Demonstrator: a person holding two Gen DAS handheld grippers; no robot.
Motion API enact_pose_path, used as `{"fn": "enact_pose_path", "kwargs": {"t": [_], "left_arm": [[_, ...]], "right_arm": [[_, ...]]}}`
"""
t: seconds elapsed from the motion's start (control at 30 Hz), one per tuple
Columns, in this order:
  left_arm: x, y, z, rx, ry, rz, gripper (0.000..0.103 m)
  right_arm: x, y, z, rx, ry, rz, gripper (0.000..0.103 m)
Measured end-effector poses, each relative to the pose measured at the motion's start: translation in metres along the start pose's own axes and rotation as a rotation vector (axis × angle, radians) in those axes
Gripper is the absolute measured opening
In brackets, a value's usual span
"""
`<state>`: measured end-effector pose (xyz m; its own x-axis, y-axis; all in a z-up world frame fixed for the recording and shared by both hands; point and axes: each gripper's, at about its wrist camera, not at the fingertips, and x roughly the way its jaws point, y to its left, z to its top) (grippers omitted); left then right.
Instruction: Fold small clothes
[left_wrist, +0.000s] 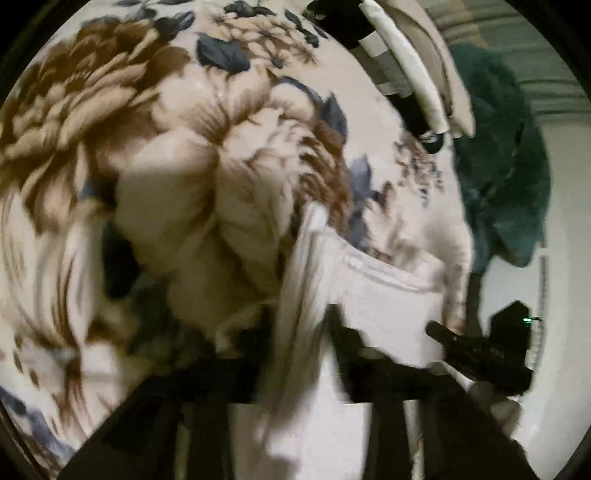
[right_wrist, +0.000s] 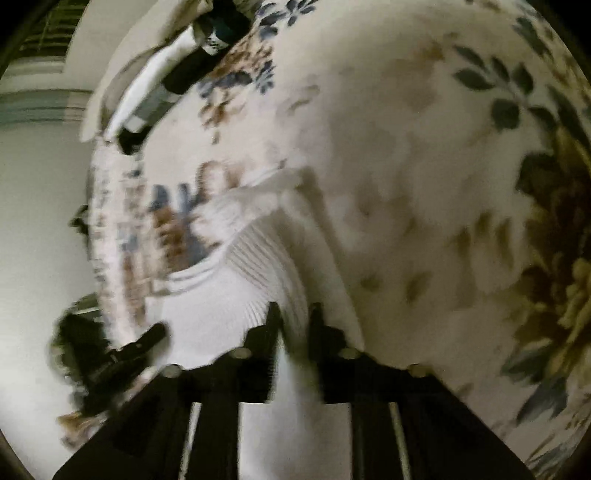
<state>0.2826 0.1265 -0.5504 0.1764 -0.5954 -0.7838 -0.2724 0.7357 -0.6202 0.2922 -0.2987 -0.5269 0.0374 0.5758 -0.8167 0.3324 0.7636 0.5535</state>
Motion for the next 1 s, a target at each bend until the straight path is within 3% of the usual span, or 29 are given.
{"fn": "enact_pose_path", "kwargs": {"t": [0.03, 0.07, 0.13, 0.2, 0.4, 0.57, 0.7, 0.77, 0.8, 0.83, 1.0], "left_arm": [[-0.005, 0.003, -0.006, -0.008, 0.002, -0.04, 0.072], [-0.009, 0.008, -0.013, -0.023, 0.009, -0.079, 0.077], [-0.01, 0.02, -0.029, -0.059, 0.047, -0.152, 0.077], [-0.005, 0.028, -0.046, -0.077, 0.088, -0.167, 0.077], [0.026, 0.043, -0.082, -0.085, 0.181, -0.194, 0.077], [0.042, 0.038, -0.078, -0.084, 0.194, -0.224, 0.089], [0.041, 0.024, -0.078, -0.016, 0.188, -0.205, 0.088], [0.036, 0.016, -0.08, 0.012, 0.162, -0.211, 0.044], [0.032, 0.013, -0.081, 0.01, 0.156, -0.219, 0.042], [0.028, 0.009, -0.081, 0.017, 0.146, -0.216, 0.036], [0.001, -0.009, -0.074, 0.026, 0.117, -0.233, 0.033]], "right_arm": [[-0.005, -0.004, -0.003, 0.006, 0.008, 0.023, 0.058], [-0.011, -0.01, -0.007, 0.016, 0.014, 0.044, 0.067], [-0.017, -0.025, -0.018, 0.041, 0.046, 0.119, 0.088], [-0.014, -0.038, -0.03, 0.046, 0.087, 0.158, 0.093], [0.032, -0.053, -0.062, 0.026, 0.26, 0.247, 0.095], [0.074, -0.041, -0.071, -0.016, 0.353, 0.294, 0.099], [0.084, -0.031, -0.071, -0.011, 0.351, 0.281, 0.098], [0.08, -0.027, -0.073, -0.013, 0.31, 0.28, 0.08], [0.077, -0.025, -0.075, -0.018, 0.289, 0.255, 0.063], [0.072, -0.024, -0.078, -0.011, 0.264, 0.25, 0.057], [0.04, -0.005, -0.088, 0.013, 0.177, 0.231, 0.05]]}}
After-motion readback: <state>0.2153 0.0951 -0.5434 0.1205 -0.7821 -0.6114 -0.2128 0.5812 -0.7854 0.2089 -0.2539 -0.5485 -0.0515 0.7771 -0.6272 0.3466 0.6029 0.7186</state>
